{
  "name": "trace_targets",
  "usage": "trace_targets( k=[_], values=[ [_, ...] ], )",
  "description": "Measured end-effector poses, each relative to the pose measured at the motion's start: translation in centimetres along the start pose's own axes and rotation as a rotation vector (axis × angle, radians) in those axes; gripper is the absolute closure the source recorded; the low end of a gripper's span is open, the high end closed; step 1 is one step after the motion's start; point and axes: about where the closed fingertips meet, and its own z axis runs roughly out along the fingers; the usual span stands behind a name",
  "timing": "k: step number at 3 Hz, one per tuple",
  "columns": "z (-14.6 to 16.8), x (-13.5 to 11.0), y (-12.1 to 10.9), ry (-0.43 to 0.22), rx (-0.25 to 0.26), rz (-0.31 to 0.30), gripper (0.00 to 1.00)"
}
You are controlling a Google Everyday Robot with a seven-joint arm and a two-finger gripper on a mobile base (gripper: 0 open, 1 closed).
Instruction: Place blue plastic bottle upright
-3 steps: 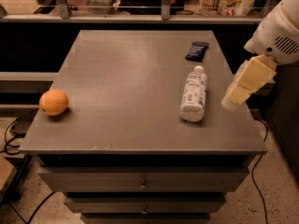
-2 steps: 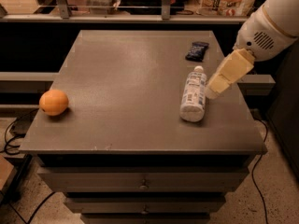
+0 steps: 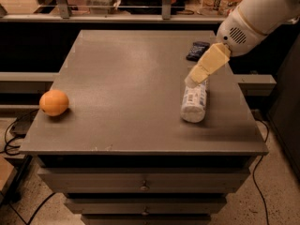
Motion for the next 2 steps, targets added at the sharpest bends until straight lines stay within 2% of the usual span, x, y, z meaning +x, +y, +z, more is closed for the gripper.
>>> trace_targets(
  k=[2],
  values=[
    [3.4,-1.1,-2.5,0.027,-0.035,0.078,0.00]
  ],
)
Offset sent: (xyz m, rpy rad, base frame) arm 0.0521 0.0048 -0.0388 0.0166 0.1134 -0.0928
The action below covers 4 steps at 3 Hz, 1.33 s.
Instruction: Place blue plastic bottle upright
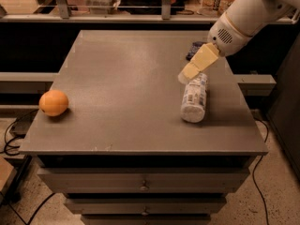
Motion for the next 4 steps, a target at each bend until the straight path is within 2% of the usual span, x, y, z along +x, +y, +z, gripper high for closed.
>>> trace_targets(
  k=[1,2,3,4],
  values=[
    [1.5,0.4,-1.1,0.017,0.003,0.056,0.00],
    [2.6,1.0,-2.1,0.018,0.014,0.140,0.00],
    [3.9,1.3,-3.2,0.013,0.039,0.251,0.00],
    [4.8,1.2,-3.8,0.028,0.055,0.310,0.00]
  ],
)
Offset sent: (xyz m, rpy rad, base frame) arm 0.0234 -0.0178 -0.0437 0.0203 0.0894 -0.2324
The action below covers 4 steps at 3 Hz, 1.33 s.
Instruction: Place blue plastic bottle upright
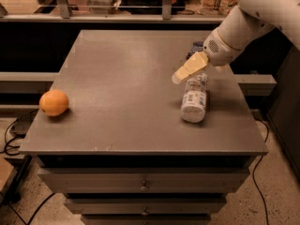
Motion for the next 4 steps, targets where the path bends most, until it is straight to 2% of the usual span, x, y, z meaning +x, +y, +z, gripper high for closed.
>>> trace_targets(
  k=[1,2,3,4],
  values=[
    [1.3,0.0,-0.6,0.030,0.016,0.062,0.00],
    [1.9,-0.3,-1.0,0.048,0.057,0.102,0.00],
    [2.5,-0.7,-1.2,0.068,0.092,0.121,0.00],
    [3.1,-0.7,-1.5,0.096,0.117,0.126,0.23]
  ],
)
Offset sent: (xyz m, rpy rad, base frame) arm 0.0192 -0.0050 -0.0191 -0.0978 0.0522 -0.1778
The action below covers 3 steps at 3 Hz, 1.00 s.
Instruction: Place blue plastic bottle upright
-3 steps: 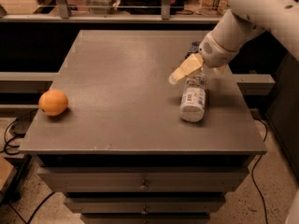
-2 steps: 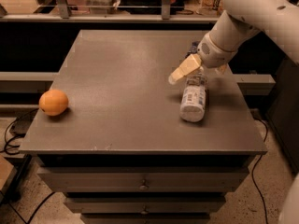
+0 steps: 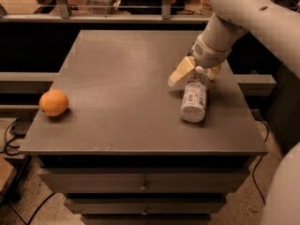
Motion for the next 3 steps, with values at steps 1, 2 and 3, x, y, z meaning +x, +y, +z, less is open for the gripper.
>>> trace_targets(
  k=[1,2,3],
  values=[
    [0.2,0.1,-0.2,0.010,0.012,0.001,0.46],
    [-1.2,-0.6,0.3,-0.059,-0.019,-0.030,0.77],
    [-3.0,-1.3,2.1,-0.154,-0.109,-0.127,0.98]
  ],
)
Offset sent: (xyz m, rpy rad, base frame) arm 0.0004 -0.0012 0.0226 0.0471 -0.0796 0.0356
